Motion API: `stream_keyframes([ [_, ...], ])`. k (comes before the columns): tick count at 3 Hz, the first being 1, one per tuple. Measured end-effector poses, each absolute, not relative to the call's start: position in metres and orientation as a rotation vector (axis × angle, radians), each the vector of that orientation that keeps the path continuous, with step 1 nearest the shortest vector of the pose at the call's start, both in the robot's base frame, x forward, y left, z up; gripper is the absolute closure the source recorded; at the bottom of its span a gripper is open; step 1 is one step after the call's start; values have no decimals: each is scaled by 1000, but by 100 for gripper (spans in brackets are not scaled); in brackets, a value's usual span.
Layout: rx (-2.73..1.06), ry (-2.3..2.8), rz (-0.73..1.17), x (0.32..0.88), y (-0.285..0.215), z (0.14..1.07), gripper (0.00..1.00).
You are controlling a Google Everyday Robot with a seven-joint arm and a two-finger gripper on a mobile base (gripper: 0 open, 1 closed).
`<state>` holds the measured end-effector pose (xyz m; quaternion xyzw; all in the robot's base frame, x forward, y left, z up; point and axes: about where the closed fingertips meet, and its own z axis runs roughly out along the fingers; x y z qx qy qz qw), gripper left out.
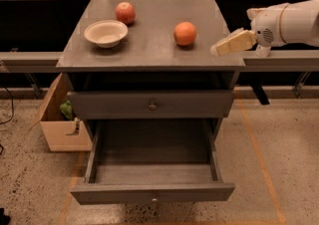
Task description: Place orange into middle drawer
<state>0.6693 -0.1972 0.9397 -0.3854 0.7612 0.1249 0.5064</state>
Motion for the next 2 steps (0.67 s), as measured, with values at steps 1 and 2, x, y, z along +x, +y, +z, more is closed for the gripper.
stream_keyframes([
  [1, -930, 1836, 301, 669, -197, 940, 0],
  [2, -854, 1769, 332, 686, -181, 925, 0],
])
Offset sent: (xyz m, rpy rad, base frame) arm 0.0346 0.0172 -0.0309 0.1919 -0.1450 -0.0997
